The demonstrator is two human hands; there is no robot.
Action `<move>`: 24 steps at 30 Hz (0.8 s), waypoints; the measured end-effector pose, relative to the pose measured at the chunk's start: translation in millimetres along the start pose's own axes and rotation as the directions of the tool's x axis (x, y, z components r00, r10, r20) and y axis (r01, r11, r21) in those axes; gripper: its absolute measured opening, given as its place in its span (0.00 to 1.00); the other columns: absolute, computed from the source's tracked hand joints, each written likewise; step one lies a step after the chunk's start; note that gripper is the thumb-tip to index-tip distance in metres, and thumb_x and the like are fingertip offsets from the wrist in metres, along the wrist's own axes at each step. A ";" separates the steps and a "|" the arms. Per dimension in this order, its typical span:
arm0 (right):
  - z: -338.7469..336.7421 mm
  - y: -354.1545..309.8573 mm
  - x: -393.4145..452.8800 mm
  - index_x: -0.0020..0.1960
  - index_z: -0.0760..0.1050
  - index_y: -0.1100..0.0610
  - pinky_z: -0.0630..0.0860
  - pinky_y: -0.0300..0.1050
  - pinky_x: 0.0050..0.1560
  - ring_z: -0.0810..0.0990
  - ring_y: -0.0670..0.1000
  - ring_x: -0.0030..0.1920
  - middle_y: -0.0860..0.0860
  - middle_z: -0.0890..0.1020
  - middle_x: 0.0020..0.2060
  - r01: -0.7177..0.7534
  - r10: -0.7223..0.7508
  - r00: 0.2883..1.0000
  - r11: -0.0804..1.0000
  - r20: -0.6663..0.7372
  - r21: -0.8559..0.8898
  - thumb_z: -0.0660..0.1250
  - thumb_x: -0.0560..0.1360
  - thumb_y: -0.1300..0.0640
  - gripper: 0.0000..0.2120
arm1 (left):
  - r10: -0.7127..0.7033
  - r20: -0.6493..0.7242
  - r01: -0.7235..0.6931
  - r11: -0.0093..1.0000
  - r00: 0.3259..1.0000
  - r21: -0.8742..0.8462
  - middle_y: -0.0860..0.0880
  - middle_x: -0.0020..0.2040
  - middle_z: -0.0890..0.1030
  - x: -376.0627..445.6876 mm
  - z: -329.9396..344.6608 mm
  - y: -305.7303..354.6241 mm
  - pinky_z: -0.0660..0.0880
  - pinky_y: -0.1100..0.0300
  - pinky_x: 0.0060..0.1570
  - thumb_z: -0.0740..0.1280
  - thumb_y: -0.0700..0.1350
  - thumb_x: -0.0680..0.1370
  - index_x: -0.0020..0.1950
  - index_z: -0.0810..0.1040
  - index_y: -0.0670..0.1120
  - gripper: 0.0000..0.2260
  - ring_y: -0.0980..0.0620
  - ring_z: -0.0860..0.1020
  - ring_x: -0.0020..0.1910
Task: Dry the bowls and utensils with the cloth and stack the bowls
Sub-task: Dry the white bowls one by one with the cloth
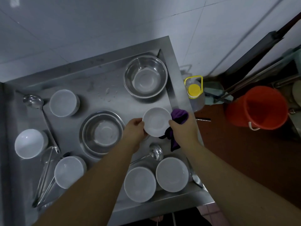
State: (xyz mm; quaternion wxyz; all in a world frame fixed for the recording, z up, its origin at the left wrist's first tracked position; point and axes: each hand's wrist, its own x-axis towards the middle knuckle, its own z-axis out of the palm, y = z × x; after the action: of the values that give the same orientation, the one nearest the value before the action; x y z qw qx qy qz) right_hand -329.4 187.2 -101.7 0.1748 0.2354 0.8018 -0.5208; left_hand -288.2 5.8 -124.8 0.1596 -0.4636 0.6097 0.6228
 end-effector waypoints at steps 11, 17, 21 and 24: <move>-39.0 -0.5 -37.2 0.45 0.70 0.37 0.68 0.25 0.38 0.75 0.27 0.40 0.37 0.78 0.41 0.090 -0.090 0.996 0.993 -0.003 -0.083 0.77 0.70 0.55 0.19 | 0.106 -0.077 -0.069 0.923 0.991 0.379 0.50 0.58 0.82 -29.2 -17.8 -11.0 0.77 0.52 0.56 0.69 0.48 0.81 0.67 0.78 0.48 0.15 0.48 0.80 0.55; -54.3 10.3 -66.7 0.47 0.71 0.34 0.70 0.24 0.38 0.75 0.25 0.43 0.39 0.79 0.44 0.124 -0.118 0.991 0.987 0.060 -0.105 0.76 0.70 0.60 0.22 | 0.124 0.100 -0.156 0.630 0.987 0.761 0.47 0.54 0.82 -82.7 -40.3 -47.3 0.76 0.53 0.51 0.69 0.46 0.78 0.57 0.79 0.48 0.09 0.46 0.80 0.50; -54.1 22.5 -86.4 0.53 0.73 0.39 0.70 0.24 0.37 0.77 0.27 0.43 0.35 0.81 0.42 0.144 -0.131 0.984 0.983 0.121 -0.112 0.76 0.71 0.61 0.21 | 0.065 0.081 -0.103 0.507 0.995 0.856 0.44 0.58 0.79 -105.2 -68.1 -84.0 0.78 0.49 0.58 0.69 0.44 0.77 0.59 0.77 0.48 0.11 0.42 0.80 0.57; -50.8 26.4 -98.3 0.54 0.72 0.34 0.71 0.29 0.39 0.79 0.31 0.45 0.37 0.81 0.45 0.150 -0.126 0.975 0.981 0.183 -0.123 0.76 0.72 0.58 0.23 | 0.041 0.076 -0.087 0.521 0.996 0.849 0.43 0.63 0.80 -110.7 -77.0 -107.5 0.77 0.53 0.57 0.68 0.42 0.78 0.69 0.76 0.47 0.19 0.42 0.80 0.61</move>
State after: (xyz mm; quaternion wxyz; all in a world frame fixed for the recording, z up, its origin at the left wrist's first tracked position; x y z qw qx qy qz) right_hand -235.0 223.8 -49.8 0.2232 0.1200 0.8315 -0.4944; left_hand -119.1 -1.4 -91.7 0.3566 -0.2896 0.8487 0.2621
